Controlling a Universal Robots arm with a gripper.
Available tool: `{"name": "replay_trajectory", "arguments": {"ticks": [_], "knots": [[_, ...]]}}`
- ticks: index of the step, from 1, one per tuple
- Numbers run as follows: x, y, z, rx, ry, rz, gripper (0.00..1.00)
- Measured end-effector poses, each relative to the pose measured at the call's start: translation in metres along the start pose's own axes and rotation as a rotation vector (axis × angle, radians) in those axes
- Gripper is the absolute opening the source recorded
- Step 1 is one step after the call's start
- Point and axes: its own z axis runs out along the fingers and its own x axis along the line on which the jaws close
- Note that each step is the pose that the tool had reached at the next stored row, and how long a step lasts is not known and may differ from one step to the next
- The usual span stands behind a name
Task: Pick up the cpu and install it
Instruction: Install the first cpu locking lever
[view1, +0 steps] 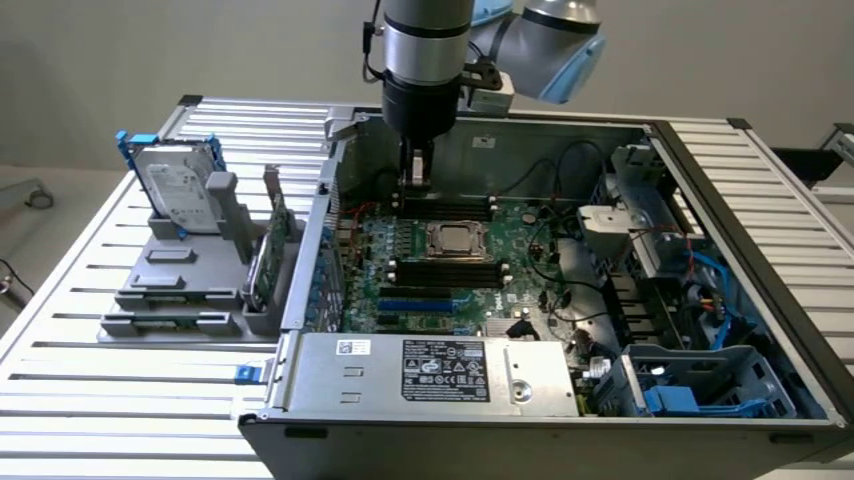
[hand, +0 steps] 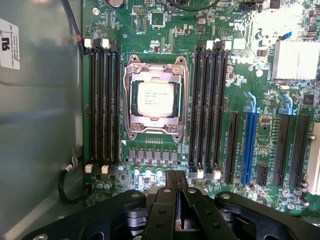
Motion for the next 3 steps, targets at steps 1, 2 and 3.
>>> {"name": "replay_trajectory", "arguments": {"ticks": [1,2,3], "knots": [[0.0000,0.0000,0.0000,0.0000,0.0000,0.000,0.11],[0.0000,0.0000,0.0000,0.0000,0.0000,0.000,0.11],[0.0000,0.0000,0.0000,0.0000,0.0000,0.000,0.11]]}}
